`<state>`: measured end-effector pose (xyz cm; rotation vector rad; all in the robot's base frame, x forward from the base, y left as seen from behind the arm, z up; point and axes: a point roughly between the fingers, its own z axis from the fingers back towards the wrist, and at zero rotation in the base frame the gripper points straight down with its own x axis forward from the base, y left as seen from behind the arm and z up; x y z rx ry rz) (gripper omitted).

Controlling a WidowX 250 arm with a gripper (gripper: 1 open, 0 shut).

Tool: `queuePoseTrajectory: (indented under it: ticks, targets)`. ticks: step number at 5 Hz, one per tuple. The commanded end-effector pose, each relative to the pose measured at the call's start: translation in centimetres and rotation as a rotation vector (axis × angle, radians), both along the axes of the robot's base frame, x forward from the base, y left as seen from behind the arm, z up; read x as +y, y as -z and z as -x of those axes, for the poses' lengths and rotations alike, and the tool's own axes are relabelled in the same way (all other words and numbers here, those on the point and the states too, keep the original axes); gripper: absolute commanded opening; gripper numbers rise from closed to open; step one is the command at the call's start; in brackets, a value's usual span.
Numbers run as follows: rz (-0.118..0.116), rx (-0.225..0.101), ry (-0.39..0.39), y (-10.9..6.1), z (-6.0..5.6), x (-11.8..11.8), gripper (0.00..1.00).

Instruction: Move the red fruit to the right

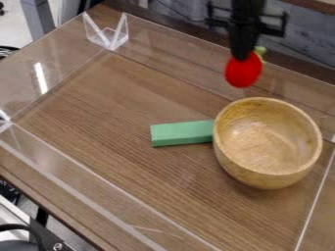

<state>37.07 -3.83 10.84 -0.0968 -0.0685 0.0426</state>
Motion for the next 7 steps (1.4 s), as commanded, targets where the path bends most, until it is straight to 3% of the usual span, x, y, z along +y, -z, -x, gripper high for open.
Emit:
queuePoseTrajectory:
  ticks: [1, 3, 5, 7]
  targets:
    - [-0.011, -0.039, -0.017, 0.4, 0.0, -0.5, 0.0]
    - [-0.025, -0.034, -0.011, 4.1, -0.2, -0.1, 0.0]
    - [-0.035, -0.031, 0.026, 5.9, -0.1, -0.7, 0.0]
    - [-0.042, -0.025, -0.038, 7.7, 0.1, 0.0, 0.0]
